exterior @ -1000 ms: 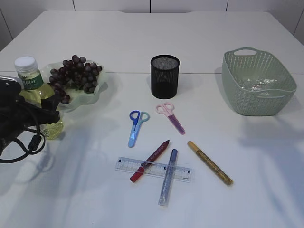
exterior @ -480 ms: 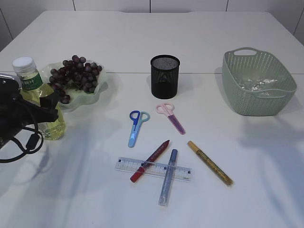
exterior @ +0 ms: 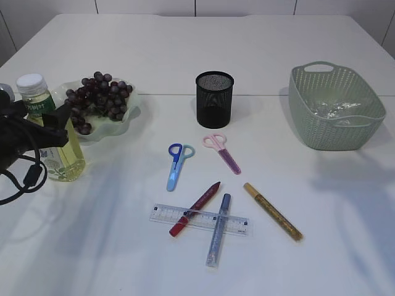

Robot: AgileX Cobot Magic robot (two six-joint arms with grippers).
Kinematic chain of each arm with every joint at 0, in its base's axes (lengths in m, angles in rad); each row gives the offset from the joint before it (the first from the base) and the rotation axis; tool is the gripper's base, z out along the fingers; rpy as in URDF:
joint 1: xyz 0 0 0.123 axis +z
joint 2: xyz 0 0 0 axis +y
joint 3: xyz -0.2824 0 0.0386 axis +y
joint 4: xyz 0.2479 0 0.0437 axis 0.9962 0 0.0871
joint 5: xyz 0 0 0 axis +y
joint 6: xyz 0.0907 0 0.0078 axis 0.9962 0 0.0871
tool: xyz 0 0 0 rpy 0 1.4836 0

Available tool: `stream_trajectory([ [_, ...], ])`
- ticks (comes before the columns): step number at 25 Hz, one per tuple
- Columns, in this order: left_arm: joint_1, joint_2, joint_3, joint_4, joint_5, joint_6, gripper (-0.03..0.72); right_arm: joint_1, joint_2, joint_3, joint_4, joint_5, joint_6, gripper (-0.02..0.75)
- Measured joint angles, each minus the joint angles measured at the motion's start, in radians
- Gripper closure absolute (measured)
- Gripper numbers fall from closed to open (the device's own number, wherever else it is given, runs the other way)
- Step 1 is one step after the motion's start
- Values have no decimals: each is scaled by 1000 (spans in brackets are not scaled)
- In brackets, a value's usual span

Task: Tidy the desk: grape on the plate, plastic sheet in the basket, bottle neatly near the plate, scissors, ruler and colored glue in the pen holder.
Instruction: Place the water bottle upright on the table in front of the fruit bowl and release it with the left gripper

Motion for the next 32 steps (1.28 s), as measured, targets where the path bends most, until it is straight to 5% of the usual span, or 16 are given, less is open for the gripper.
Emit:
stream_trajectory([
  [15,0,-228,17,3,59,0,98,0,0,0,0,0,0,175],
  [32,0,-750,24,7,733,0,114,0,0,-39,0,238,-1,175],
])
